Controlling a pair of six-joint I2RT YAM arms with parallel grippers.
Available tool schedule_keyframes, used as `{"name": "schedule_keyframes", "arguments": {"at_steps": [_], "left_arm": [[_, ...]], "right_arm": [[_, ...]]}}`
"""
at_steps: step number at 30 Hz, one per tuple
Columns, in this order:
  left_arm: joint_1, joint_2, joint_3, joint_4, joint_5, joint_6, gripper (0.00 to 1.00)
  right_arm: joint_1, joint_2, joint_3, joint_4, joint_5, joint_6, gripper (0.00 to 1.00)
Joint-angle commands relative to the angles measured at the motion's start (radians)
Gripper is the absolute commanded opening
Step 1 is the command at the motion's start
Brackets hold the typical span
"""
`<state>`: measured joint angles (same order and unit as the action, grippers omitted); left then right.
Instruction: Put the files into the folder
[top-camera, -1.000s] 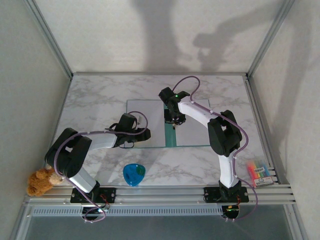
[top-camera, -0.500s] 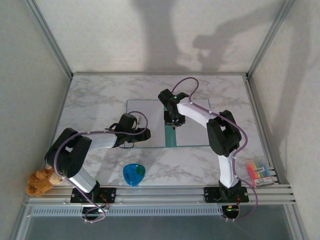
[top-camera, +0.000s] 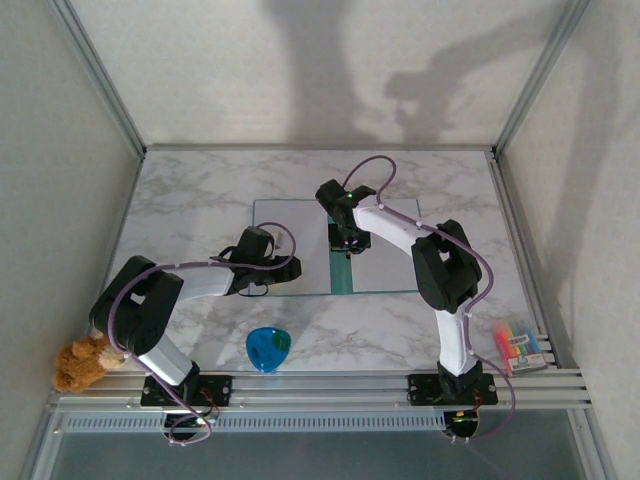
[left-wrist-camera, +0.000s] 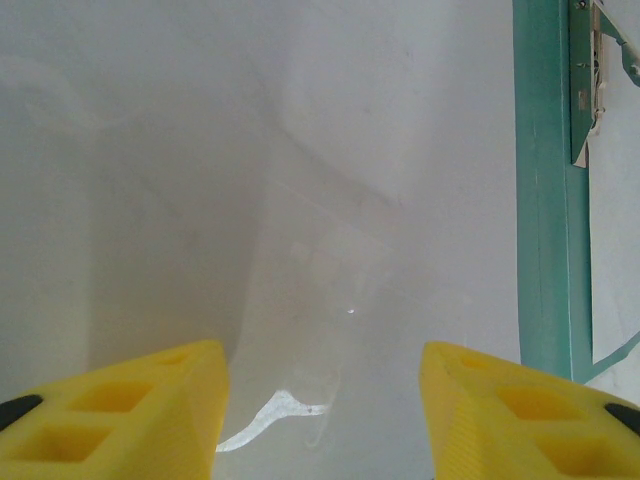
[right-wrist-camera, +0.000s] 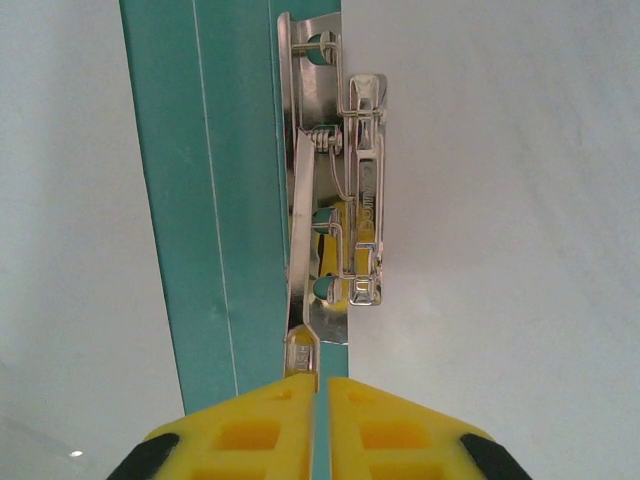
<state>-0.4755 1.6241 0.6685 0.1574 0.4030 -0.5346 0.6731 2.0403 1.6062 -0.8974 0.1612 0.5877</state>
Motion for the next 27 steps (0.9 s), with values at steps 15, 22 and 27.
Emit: {"name": "schedule_keyframes", "arguments": {"at_steps": [15, 22, 27], "left_arm": [[-0.008, 0.054, -0.046, -0.104, -0.032, 0.007, 0.55], [-0.008, 0.058, -0.044, -0.105, -0.034, 0.005, 0.55], [-0.008, 0.061, -0.041, -0.106, -0.036, 0.002, 0.55]], "right_arm": [[0.005, 0.030, -0.028, -0.032, 0.014, -0.025, 0.06], [0.005, -0.008, -0.008, -0.035, 0.006, -0.038, 0.08], [0.005, -0.031, 0.014, -0.047, -0.001, -0.050, 0.10]]}}
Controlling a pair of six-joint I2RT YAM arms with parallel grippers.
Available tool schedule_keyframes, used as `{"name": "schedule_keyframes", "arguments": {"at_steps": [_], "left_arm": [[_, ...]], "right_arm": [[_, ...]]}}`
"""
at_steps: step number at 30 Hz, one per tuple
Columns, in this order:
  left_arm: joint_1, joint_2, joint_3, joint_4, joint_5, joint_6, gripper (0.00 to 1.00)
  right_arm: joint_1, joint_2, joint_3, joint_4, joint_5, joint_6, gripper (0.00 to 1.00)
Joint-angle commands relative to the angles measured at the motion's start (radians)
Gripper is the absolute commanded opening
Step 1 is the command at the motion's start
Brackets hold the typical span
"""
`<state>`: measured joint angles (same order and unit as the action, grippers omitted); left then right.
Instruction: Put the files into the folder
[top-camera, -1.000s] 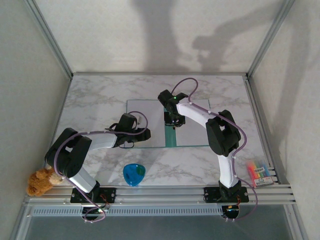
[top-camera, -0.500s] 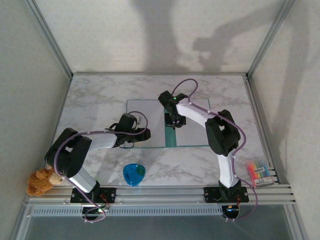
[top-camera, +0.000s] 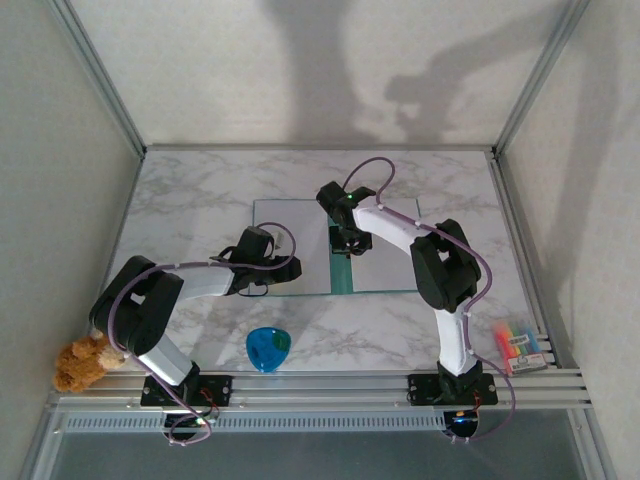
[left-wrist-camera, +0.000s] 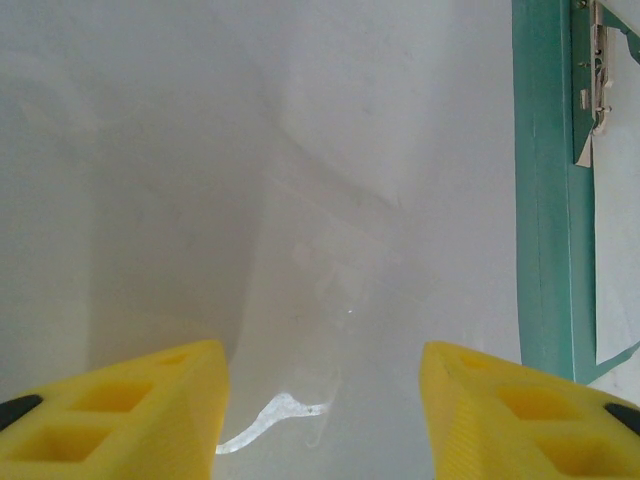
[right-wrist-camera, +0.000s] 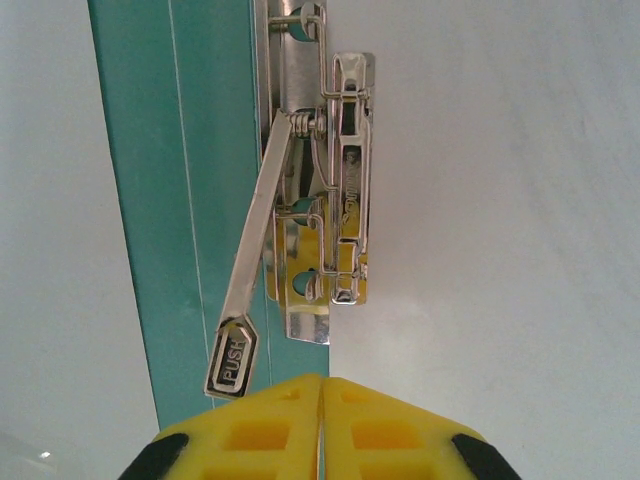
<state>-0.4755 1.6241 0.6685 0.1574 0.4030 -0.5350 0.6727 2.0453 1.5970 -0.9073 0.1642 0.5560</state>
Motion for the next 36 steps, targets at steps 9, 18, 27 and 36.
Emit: {"name": "schedule_keyframes", "arguments": {"at_steps": [9, 18, 27, 36], "left_arm": [[-0.007, 0.058, -0.040, -0.108, -0.040, -0.007, 0.55], [-0.008, 0.048, -0.039, -0.115, -0.042, -0.006, 0.55], [-0.005, -0.025, 0.092, -0.231, -0.067, 0.017, 0.67], [-0.003, -0.022, 0.347, -0.309, -0.103, 0.063, 0.74]], "right_arm": [[0.000, -0.084, 0.049, -0.042, -0.027, -0.033, 0.18], [-0.038, -0.071, 0.100, -0.013, -0.050, -0.036, 0.30], [-0.085, -0.099, 0.124, 0.021, -0.131, -0.039, 0.32], [-0.159, -0.193, 0.034, 0.096, -0.215, -0.044, 0.31]]}}
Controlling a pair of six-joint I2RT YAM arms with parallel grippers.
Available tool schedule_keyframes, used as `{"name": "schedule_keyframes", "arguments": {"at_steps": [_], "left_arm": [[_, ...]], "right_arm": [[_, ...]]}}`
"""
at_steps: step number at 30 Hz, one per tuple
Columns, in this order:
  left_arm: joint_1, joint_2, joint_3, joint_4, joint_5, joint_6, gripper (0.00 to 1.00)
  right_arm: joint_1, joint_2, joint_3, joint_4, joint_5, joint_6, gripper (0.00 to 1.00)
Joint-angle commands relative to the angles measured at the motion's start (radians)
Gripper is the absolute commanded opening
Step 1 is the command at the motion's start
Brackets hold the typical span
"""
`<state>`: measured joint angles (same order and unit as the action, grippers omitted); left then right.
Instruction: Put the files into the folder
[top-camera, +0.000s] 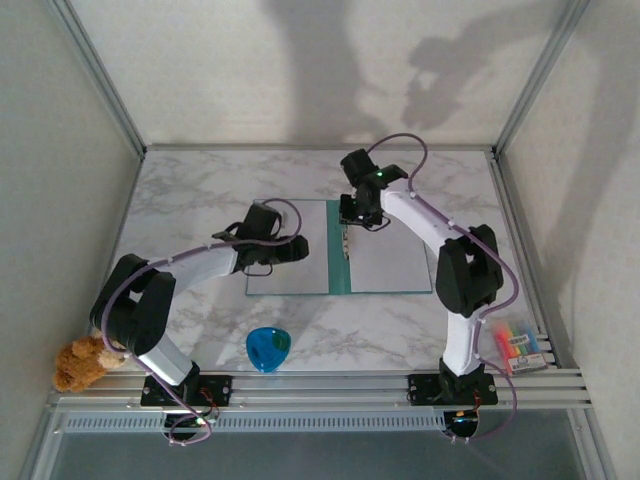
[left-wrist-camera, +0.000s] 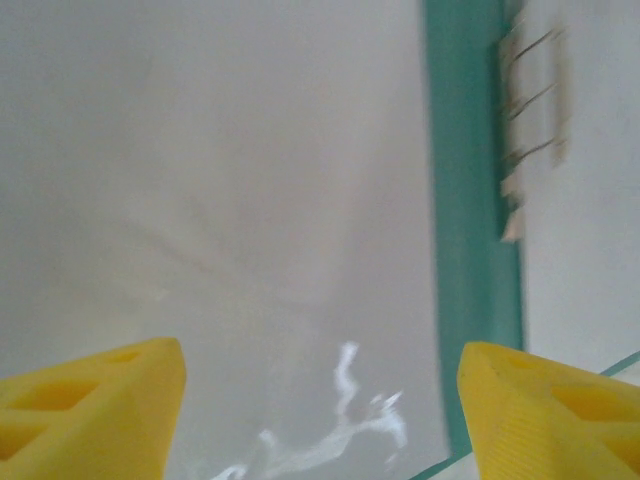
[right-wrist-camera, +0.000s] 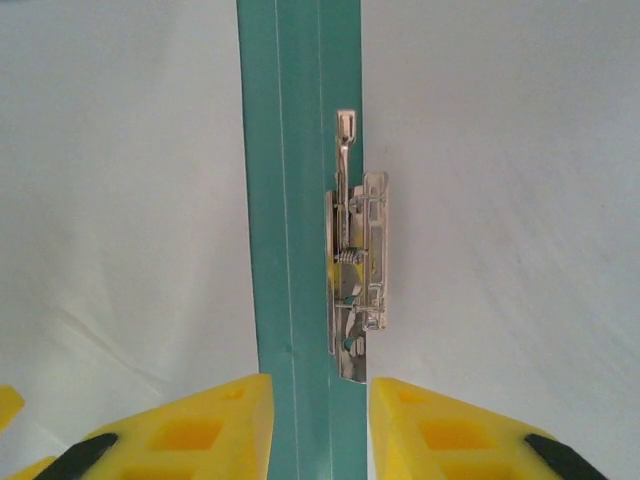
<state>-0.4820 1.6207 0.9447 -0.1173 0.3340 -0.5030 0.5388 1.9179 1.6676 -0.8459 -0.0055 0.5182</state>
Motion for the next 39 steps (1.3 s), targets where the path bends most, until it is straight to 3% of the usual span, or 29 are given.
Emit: {"name": "schedule_keyframes", "arguments": {"at_steps": [1, 20, 30, 39], "left_arm": [[0.003, -0.005, 0.095, -0.015, -0.026, 0.039, 0.75], [-0.020, 0.556, 0.648, 0.081, 0.166, 0.116, 0.74], [-0.027, 0.704, 0.800, 0.048, 0.230, 0.144, 0.60], [-0.035, 0.767, 0.860, 0.020, 0.298, 0.183, 0.59]], "right_arm": [[-0.039, -0.084, -0.058, 0.050, -0.058, -0.006, 0.31], [-0.266, -0.343, -0.403, 0.277, -0.337, -0.013, 0.31], [-0.288, -0.390, -0.465, 0.317, -0.400, -0.014, 0.31], [-0.290, -0.399, -0.471, 0.315, -0.407, -0.024, 0.33]]}}
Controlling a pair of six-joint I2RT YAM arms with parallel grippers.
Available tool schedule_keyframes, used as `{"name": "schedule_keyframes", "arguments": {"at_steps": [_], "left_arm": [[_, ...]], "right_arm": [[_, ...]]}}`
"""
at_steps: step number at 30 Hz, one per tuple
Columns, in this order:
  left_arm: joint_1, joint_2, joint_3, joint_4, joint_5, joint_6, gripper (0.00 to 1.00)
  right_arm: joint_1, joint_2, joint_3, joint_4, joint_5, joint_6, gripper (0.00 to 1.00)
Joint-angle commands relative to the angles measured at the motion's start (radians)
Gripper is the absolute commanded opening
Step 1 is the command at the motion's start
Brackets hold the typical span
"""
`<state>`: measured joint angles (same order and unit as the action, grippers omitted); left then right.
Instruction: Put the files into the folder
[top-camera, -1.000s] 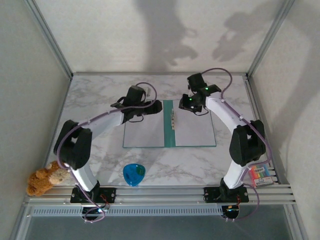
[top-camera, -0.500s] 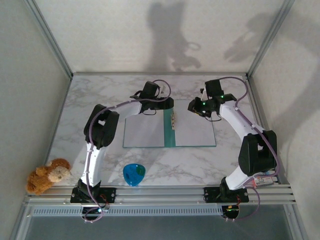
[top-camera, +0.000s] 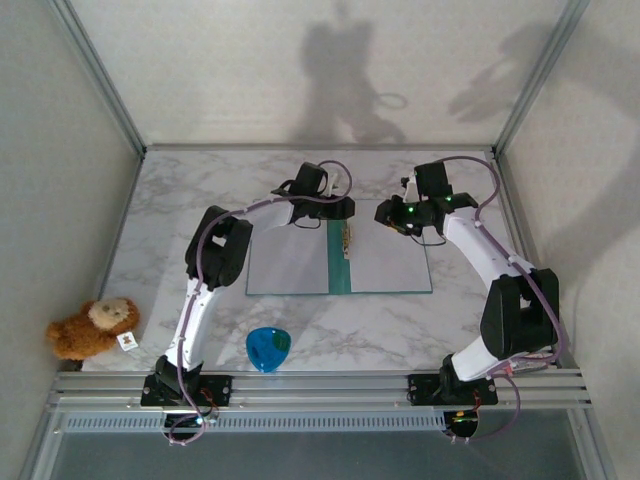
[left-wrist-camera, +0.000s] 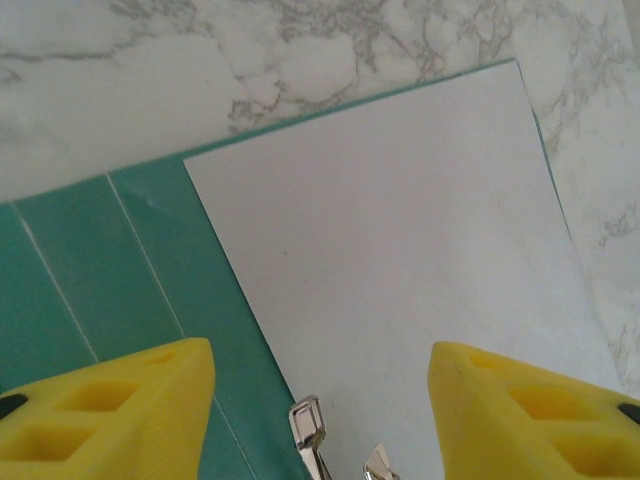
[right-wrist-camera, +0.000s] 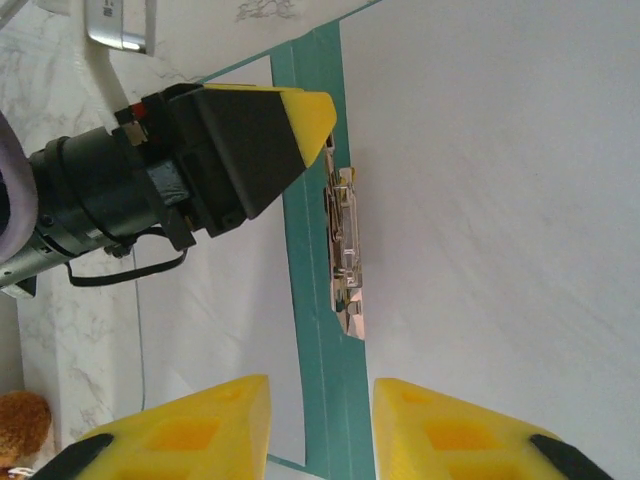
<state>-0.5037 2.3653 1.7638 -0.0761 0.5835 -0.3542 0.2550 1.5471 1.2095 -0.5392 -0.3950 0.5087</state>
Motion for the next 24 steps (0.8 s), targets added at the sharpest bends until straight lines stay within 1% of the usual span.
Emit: {"name": "schedule_keyframes", "arguments": {"at_steps": [1, 17, 24], "left_arm": [[-0.015, 0.024, 0.042, -0.024, 0.051, 0.039, 0.59], [-0.026, 0.034, 0.034, -0.025, 0.137, 0.061, 0.59], [-0.025, -0.003, 0.012, -0.013, 0.165, 0.063, 0.58]], "right_arm": [[-0.007, -0.027, -0.012, 0.007, -0.017, -0.016, 0.33], [-0.005, -0.018, -0.005, -0.005, -0.024, -0.016, 0.33], [-0.006, -0.018, -0.003, -0.018, -0.024, -0.022, 0.34]]}}
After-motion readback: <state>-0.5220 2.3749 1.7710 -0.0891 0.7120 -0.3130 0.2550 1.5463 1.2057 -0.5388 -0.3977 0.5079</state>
